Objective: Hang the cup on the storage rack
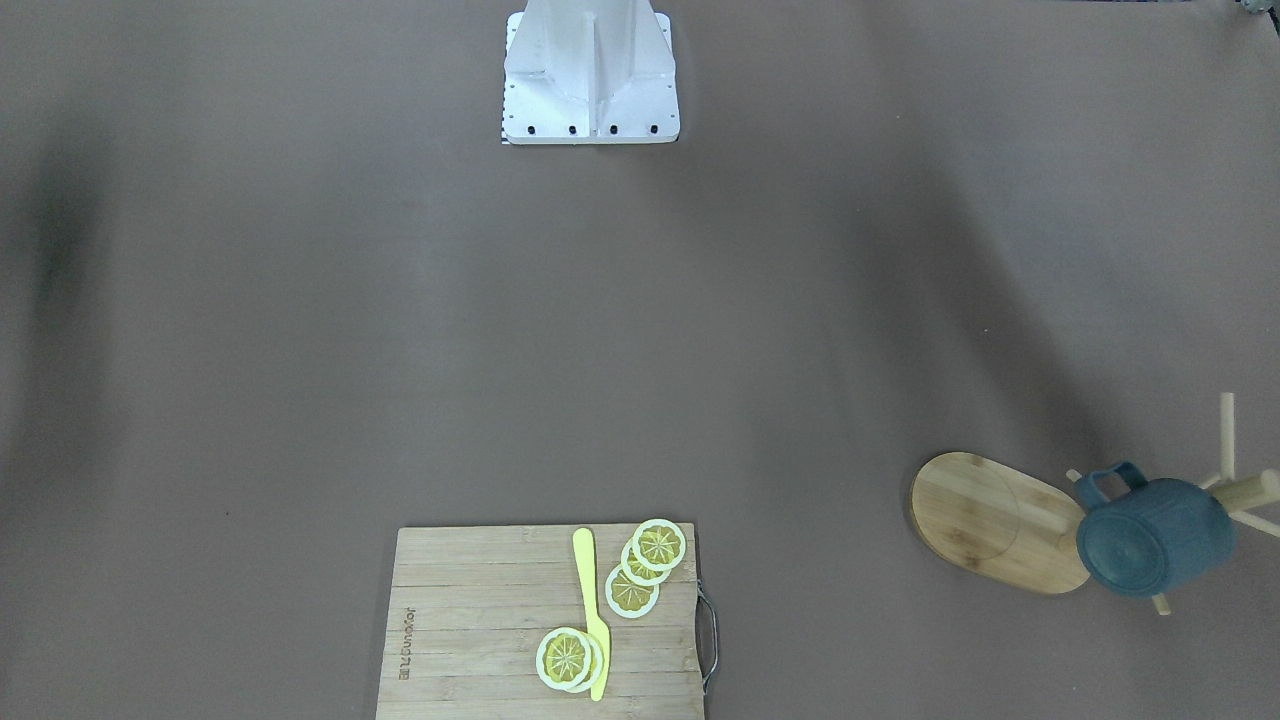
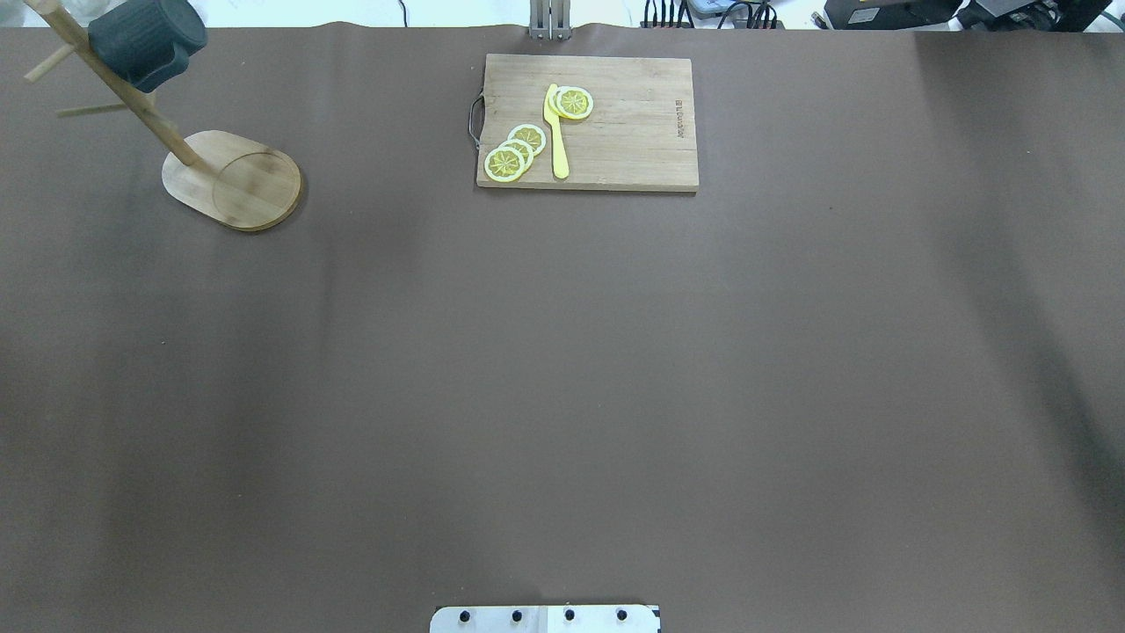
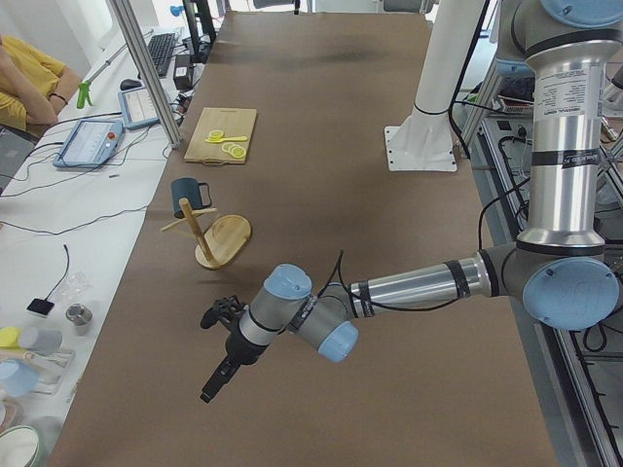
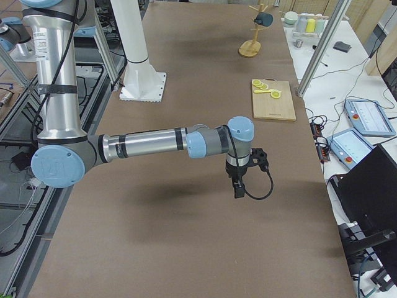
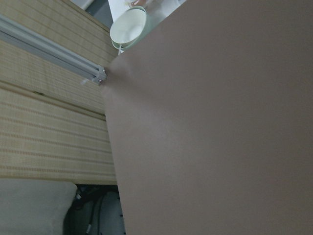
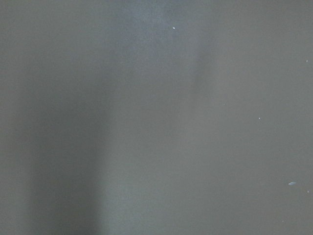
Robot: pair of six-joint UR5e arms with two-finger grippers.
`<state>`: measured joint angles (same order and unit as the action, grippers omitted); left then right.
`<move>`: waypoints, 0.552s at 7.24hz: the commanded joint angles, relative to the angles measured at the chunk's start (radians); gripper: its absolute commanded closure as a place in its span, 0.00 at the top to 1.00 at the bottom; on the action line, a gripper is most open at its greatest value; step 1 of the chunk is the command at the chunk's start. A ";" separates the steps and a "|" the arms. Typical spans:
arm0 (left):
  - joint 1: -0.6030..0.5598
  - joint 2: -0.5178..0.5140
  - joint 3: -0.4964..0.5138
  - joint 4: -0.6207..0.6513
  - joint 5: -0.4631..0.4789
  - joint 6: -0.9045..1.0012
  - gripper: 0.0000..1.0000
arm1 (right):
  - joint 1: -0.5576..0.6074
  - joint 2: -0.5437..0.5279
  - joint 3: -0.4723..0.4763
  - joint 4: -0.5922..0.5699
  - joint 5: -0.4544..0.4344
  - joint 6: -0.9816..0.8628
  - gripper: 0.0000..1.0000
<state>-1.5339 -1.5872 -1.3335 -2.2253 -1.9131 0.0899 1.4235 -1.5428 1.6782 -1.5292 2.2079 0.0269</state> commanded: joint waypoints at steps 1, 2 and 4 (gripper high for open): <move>-0.028 -0.020 -0.001 0.119 -0.285 -0.148 0.98 | 0.000 0.000 -0.023 0.000 0.053 -0.009 1.00; -0.028 -0.020 -0.003 0.134 -0.426 -0.220 0.98 | 0.000 0.001 -0.023 0.000 0.058 -0.007 1.00; -0.029 -0.016 -0.013 0.177 -0.666 -0.374 0.98 | 0.000 0.001 -0.021 0.001 0.105 0.002 1.00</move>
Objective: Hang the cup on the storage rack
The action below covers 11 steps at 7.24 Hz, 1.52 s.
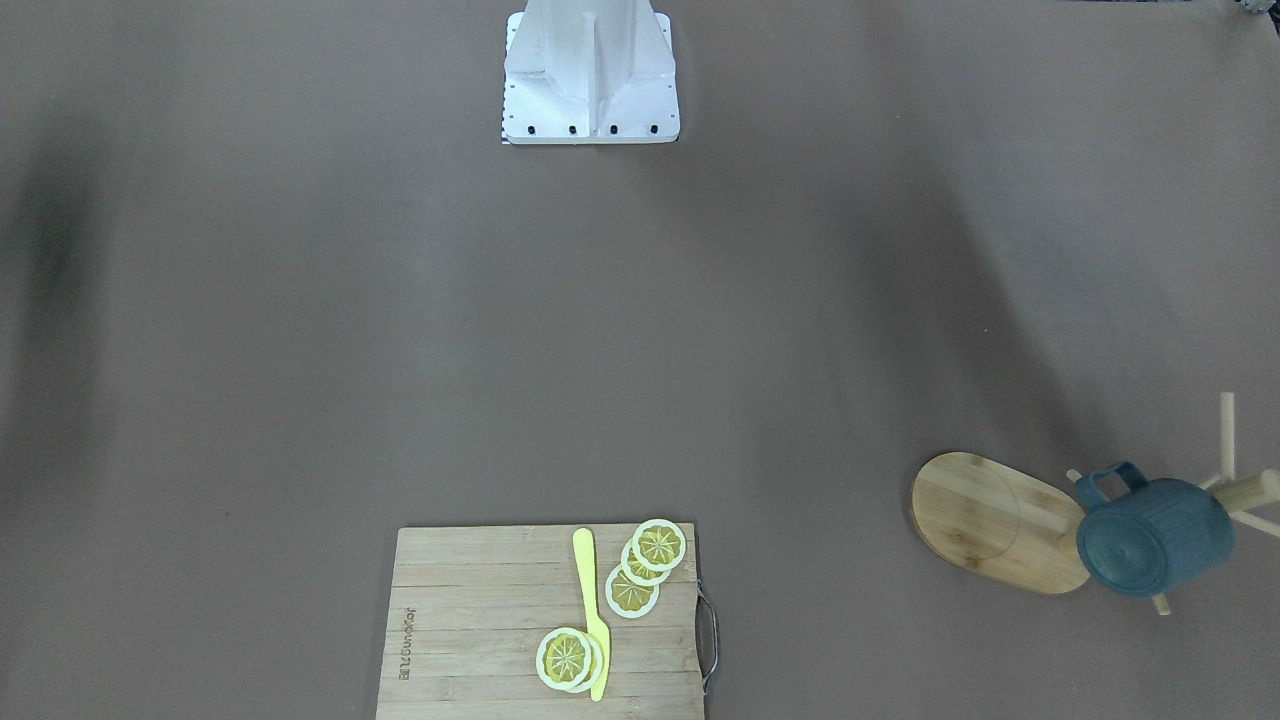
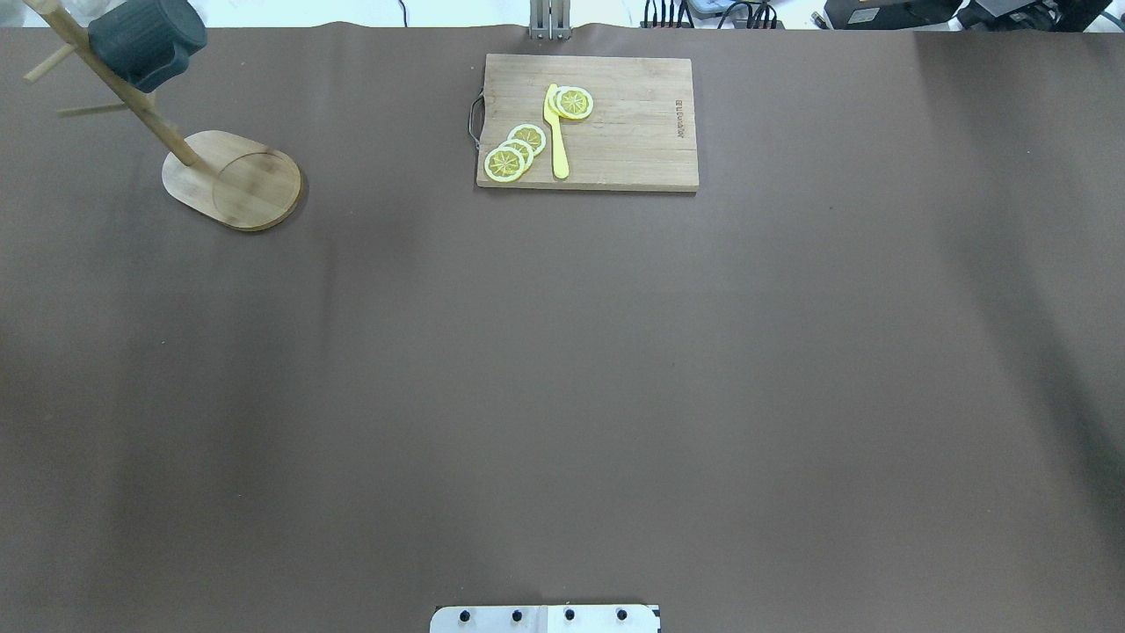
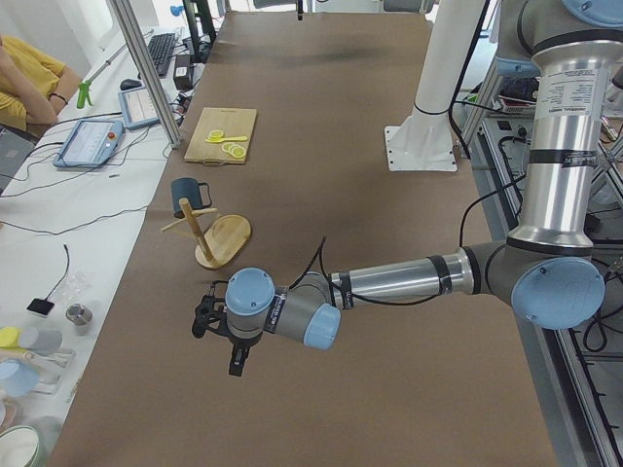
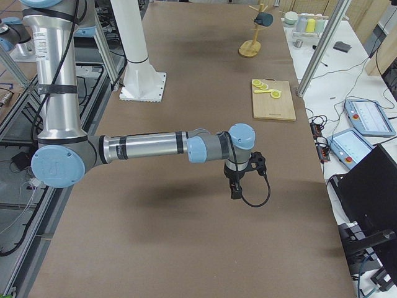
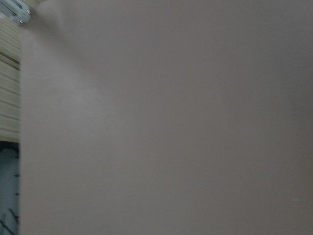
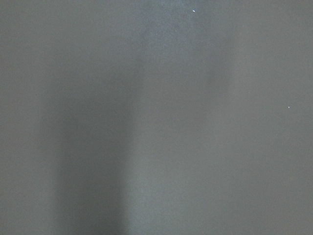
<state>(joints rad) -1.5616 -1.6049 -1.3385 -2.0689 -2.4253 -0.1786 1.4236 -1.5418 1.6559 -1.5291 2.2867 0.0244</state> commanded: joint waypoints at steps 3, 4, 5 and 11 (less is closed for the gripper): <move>0.003 0.045 -0.093 0.013 -0.149 -0.223 0.98 | 0.000 0.000 0.004 0.001 0.046 0.008 1.00; 0.009 0.049 -0.103 0.012 -0.130 -0.158 0.98 | 0.000 0.000 0.008 0.003 0.043 0.008 1.00; 0.014 0.062 -0.102 0.013 -0.085 -0.036 0.98 | 0.000 0.000 0.010 0.003 0.042 0.006 1.00; 0.018 0.092 -0.102 0.021 -0.001 0.036 0.98 | 0.006 -0.003 0.009 0.003 0.033 0.005 1.00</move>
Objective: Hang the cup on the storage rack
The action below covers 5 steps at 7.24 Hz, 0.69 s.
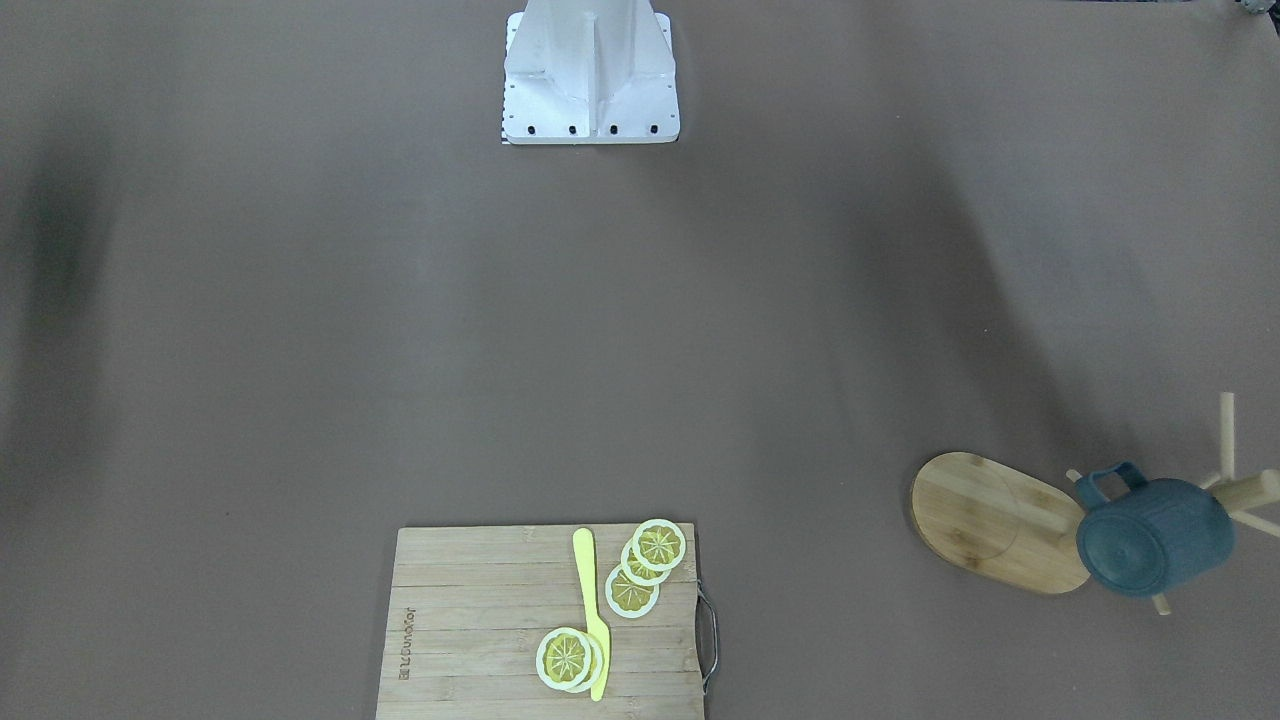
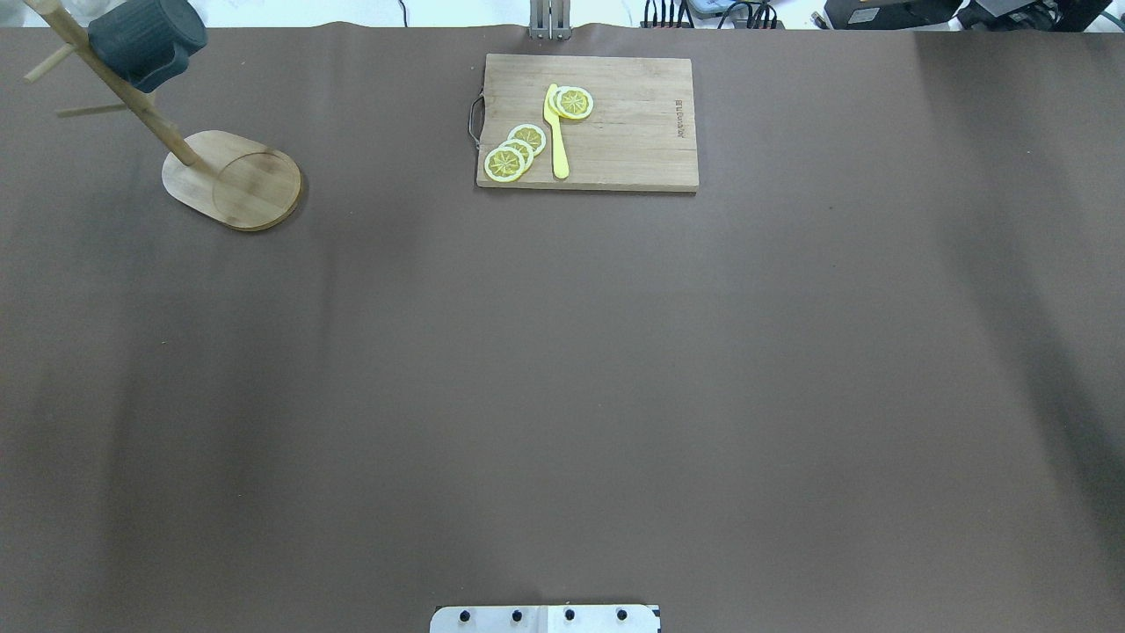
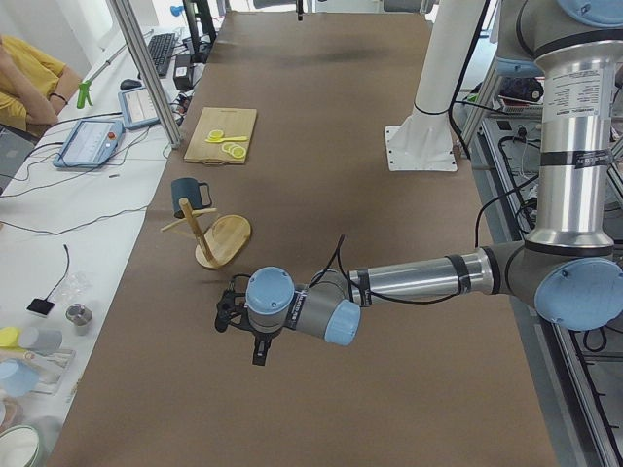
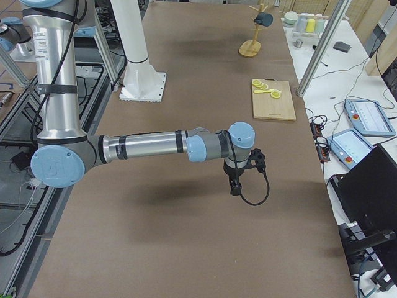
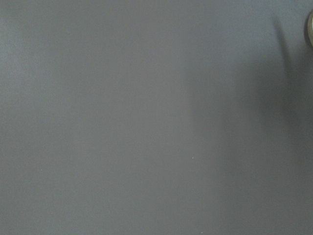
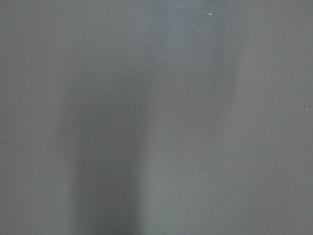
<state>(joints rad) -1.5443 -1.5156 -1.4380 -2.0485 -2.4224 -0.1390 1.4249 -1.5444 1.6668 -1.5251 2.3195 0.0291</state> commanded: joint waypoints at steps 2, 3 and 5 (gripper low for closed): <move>0.003 -0.001 0.007 -0.001 -0.010 0.002 0.98 | 0.008 -0.002 -0.012 -0.001 0.000 -0.002 1.00; 0.003 -0.009 0.005 0.001 -0.009 0.004 0.98 | 0.018 -0.017 0.011 -0.001 0.003 0.000 1.00; 0.007 -0.017 0.007 0.013 -0.004 0.002 0.98 | 0.025 -0.020 0.019 0.000 -0.008 -0.009 1.00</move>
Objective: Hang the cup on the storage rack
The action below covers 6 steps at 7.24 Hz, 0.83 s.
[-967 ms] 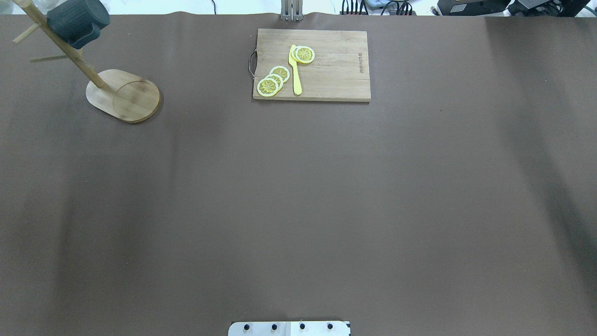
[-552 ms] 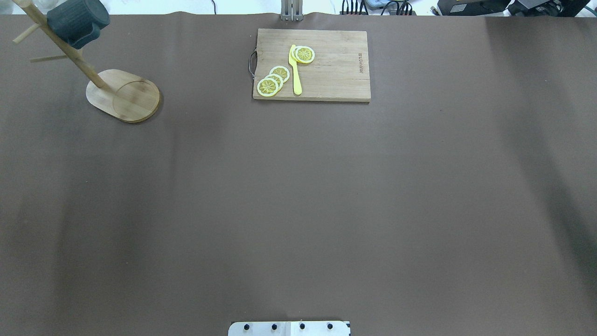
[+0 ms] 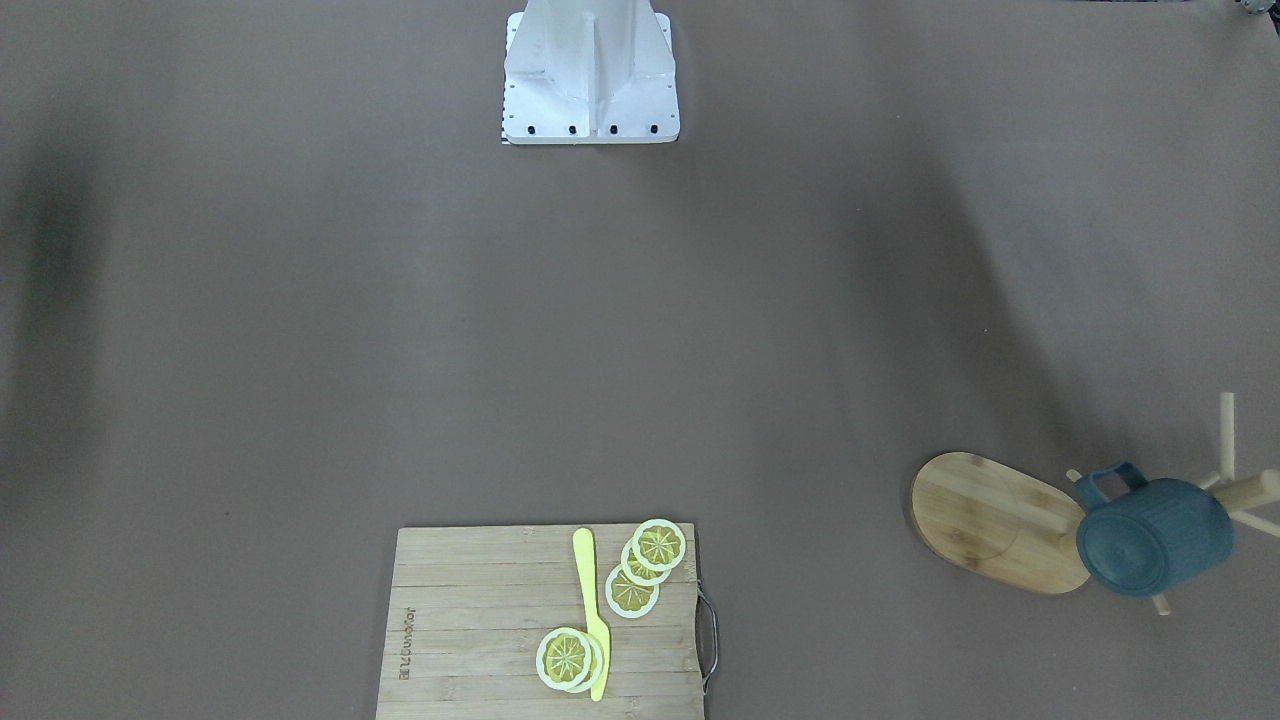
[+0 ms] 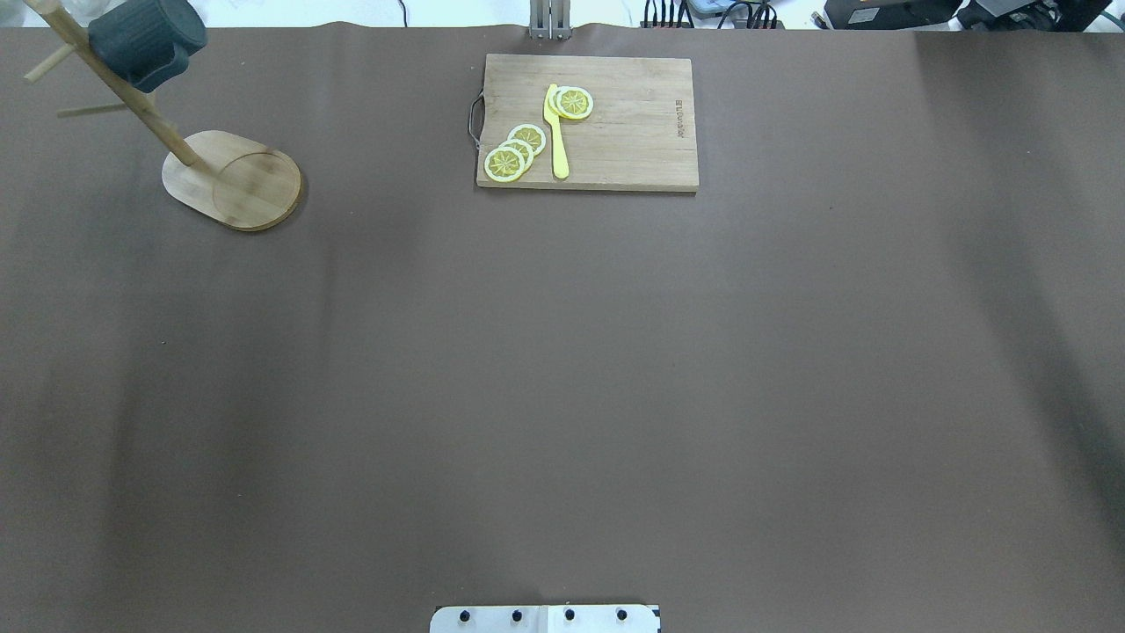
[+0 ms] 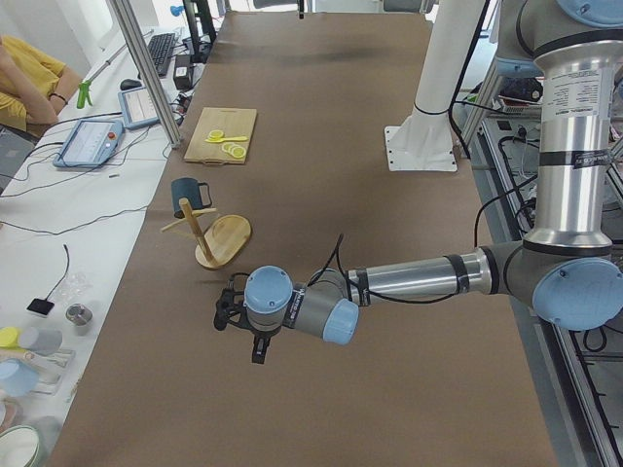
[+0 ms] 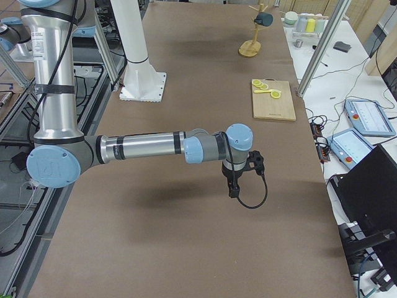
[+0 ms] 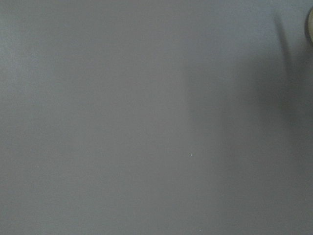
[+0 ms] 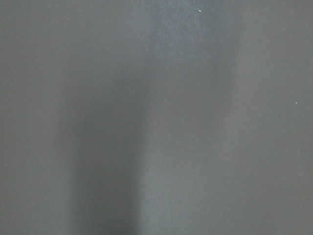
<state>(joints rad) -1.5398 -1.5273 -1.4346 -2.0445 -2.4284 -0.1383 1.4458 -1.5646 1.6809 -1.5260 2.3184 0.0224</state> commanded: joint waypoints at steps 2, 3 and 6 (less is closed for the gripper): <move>0.004 -0.075 -0.035 0.213 -0.003 0.003 0.98 | 0.013 0.012 0.011 0.000 -0.002 0.007 1.00; 0.006 -0.073 -0.076 0.263 0.006 0.008 0.98 | 0.013 0.014 0.020 0.001 0.003 0.007 1.00; 0.006 -0.073 -0.066 0.253 -0.007 0.002 0.98 | 0.011 0.037 0.010 0.000 -0.004 0.010 1.00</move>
<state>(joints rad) -1.5335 -1.5978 -1.4982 -1.7927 -2.4302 -0.1336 1.4579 -1.5349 1.6909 -1.5261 2.3145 0.0308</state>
